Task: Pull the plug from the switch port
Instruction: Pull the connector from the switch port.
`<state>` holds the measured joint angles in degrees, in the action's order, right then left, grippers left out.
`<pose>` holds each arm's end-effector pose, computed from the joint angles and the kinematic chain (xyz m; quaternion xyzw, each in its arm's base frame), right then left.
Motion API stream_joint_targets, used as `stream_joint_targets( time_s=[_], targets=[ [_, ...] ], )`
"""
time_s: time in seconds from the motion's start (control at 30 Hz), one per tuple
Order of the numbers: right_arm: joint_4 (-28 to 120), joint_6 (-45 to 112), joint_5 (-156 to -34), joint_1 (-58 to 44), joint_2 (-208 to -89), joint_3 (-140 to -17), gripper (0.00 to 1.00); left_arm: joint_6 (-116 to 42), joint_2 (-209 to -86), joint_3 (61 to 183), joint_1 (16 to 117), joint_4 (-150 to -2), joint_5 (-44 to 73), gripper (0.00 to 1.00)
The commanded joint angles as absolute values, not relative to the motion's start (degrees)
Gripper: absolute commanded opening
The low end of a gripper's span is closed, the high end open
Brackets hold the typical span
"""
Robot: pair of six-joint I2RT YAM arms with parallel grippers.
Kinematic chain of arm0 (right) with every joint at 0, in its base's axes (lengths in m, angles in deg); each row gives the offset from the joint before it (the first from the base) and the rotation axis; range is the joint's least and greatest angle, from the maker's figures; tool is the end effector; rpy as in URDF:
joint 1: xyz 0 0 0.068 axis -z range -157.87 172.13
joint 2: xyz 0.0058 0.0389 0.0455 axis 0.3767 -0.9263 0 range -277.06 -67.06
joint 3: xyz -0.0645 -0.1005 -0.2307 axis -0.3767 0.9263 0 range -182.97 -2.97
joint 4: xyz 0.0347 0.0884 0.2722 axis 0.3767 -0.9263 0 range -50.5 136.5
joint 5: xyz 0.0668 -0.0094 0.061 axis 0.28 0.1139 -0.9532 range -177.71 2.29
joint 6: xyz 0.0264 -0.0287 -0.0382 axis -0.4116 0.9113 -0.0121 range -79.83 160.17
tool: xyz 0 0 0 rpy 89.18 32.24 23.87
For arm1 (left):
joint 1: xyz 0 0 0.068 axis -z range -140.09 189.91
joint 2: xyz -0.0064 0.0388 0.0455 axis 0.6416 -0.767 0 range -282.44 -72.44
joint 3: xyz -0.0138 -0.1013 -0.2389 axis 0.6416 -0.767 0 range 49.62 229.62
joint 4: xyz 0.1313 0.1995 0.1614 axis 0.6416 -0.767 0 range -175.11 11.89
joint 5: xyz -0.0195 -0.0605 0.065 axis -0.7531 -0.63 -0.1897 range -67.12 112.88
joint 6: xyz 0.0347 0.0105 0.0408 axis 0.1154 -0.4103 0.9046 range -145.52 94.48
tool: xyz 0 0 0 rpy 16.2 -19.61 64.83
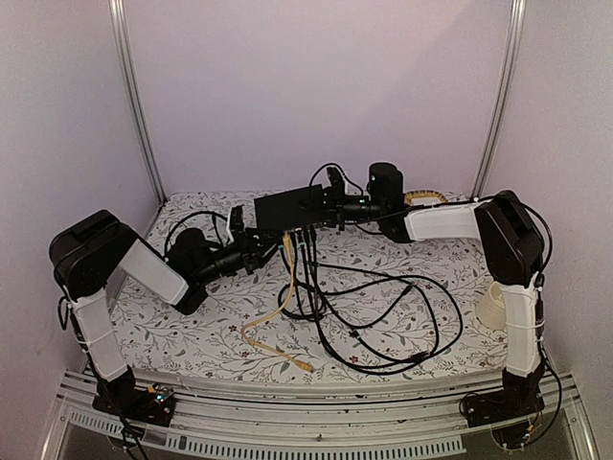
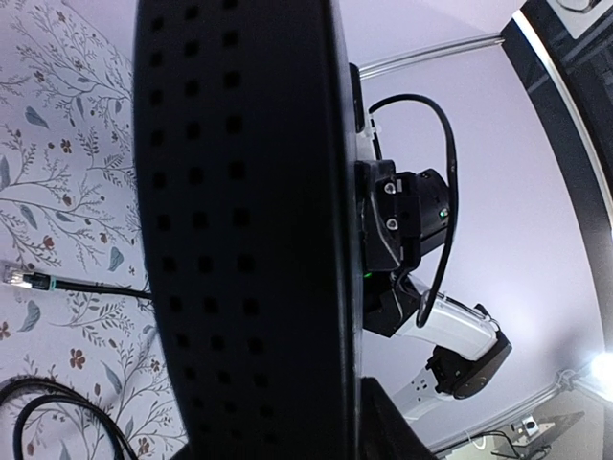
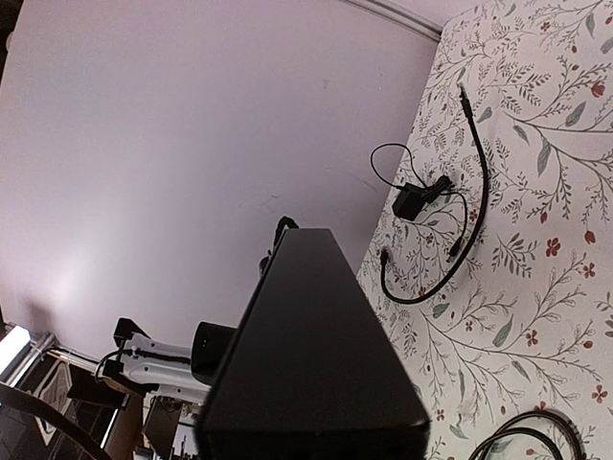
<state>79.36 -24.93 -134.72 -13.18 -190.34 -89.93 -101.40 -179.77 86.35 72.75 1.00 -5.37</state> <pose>0.4025 0.3178 0.2034 -0.0925 0.7155 0.6689 0.1792 0.2823 -0.2029 0.1305 -0.0602 0.6566 -0.6899 0.2987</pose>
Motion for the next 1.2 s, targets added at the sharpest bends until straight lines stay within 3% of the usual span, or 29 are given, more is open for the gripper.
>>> stream_joint_targets(
  time_s=[0.0, 0.5, 0.7, 1.17],
  targets=[
    [80.98, -22.14, -128.68, -15.2, -188.45, -91.21, 0.02, -99.23, -177.55, 88.11, 75.5, -0.08, -5.75, 0.35],
    [83.74, -23.93, -127.71, -15.18, -187.65, -89.22, 0.02, -100.39, -176.13, 83.97, 75.55, 3.5, -3.12, 0.19],
    [85.33, -25.61, -127.79, -15.17, -187.81, -88.93, 0.02, -101.18, -176.17, 82.72, 75.76, 6.42, -2.48, 0.28],
    [85.61, -25.83, -127.7, -15.14, -187.55, -88.66, 0.02, -102.58, -176.34, 80.24, 75.95, 10.35, 0.25, 0.27]
  ],
)
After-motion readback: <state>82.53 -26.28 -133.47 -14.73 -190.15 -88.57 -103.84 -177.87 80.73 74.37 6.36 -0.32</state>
